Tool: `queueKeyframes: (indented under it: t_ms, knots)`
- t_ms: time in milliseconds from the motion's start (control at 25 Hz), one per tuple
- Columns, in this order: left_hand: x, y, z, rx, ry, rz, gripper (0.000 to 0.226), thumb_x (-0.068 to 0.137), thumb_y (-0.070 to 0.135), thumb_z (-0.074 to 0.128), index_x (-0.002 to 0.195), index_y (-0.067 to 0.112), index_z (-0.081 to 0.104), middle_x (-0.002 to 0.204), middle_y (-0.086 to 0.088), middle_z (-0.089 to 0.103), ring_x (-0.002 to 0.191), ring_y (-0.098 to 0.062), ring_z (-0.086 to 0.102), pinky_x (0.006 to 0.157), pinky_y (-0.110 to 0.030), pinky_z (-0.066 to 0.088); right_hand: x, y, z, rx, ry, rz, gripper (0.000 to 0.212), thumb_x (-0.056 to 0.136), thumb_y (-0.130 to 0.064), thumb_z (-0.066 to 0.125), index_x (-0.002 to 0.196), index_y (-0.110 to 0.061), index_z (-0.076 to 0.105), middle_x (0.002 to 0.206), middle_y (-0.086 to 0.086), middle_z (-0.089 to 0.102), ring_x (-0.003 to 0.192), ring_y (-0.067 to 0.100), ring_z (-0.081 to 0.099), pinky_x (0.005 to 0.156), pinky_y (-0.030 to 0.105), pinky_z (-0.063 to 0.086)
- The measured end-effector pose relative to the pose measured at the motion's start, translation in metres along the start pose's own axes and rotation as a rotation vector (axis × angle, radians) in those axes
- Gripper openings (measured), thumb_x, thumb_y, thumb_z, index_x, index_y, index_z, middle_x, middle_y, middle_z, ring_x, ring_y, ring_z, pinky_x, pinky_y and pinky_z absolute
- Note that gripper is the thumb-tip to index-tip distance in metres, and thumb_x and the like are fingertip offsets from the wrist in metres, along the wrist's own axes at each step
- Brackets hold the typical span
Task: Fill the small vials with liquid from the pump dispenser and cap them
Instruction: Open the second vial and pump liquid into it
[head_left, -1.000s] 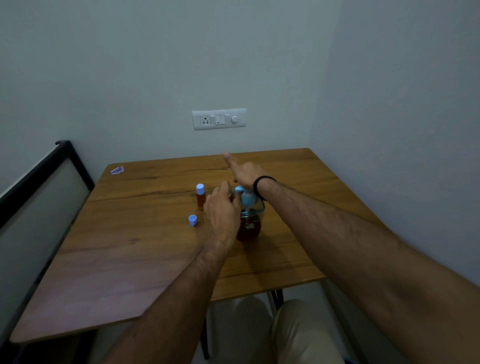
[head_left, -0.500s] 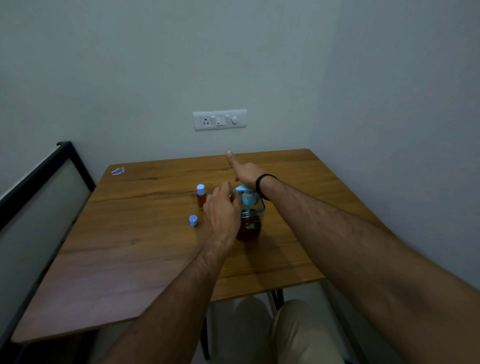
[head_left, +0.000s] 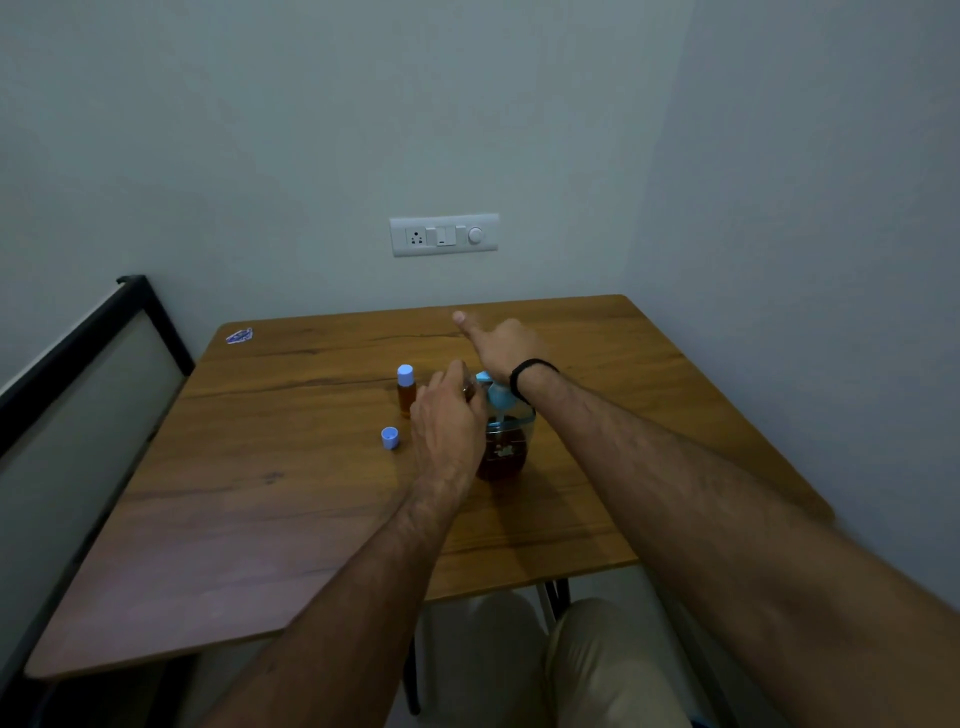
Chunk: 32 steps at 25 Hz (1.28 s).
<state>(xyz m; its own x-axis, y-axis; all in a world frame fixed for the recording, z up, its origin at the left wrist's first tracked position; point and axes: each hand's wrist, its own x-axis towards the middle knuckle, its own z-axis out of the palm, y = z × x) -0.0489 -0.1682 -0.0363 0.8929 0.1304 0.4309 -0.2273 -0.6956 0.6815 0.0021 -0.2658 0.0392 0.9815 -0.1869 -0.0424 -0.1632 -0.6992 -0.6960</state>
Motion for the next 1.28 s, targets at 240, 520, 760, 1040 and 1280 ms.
queueKeyframes:
  t_ms: [240,520,760,1040,1280]
  knots:
    - [-0.003,0.003,-0.005,-0.005,-0.004,0.001,0.022,0.100,0.030,0.057,0.083,0.029,0.042,0.081,0.009,0.052,0.079,-0.017,0.057,0.073,-0.044,0.057,-0.005,-0.009,-0.011,-0.027,-0.160,0.025,0.090,0.088,-0.086,0.028,0.103,-0.008,0.068,0.097,0.007,0.065,0.089,0.024,0.062,0.071,0.035,0.049]
    - [0.000,0.001,-0.002,-0.023,-0.008,-0.013,0.017,0.098,0.023,0.058,0.088,0.027,0.045,0.088,0.005,0.057,0.084,-0.018,0.060,0.076,-0.045,0.057,-0.009,-0.009,0.002,-0.092,0.032,-0.046,0.070,0.094,-0.078,0.036,0.070,-0.016,0.057,0.064,-0.001,0.054,0.057,0.015,0.049,0.052,0.029,0.038]
    - [-0.001,0.002,-0.003,-0.013,-0.016,0.009,0.015,0.098,0.029,0.054,0.087,0.030,0.043,0.085,0.007,0.055,0.082,-0.018,0.059,0.074,-0.045,0.057,-0.007,-0.004,-0.009,0.100,-0.303,0.078,0.088,0.092,-0.082,0.031,0.130,-0.010,0.065,0.125,0.006,0.065,0.113,0.028,0.060,0.095,0.045,0.047]
    - [-0.001,0.000,-0.001,0.010,-0.007,0.006,0.012,0.099,0.030,0.058,0.093,0.031,0.047,0.089,0.008,0.057,0.085,-0.016,0.060,0.076,-0.042,0.058,-0.015,-0.014,-0.018,0.072,-0.345,0.100,0.097,0.086,-0.089,0.026,0.127,-0.012,0.068,0.113,0.001,0.056,0.103,0.023,0.053,0.087,0.042,0.042]
    - [0.002,-0.002,0.002,0.012,0.000,0.002,0.016,0.099,0.026,0.057,0.090,0.031,0.045,0.087,0.007,0.057,0.082,-0.017,0.061,0.074,-0.041,0.059,-0.010,-0.008,0.001,0.034,-0.148,0.051,0.087,0.095,-0.079,0.026,0.101,-0.008,0.075,0.102,0.006,0.073,0.089,0.023,0.064,0.071,0.035,0.044]
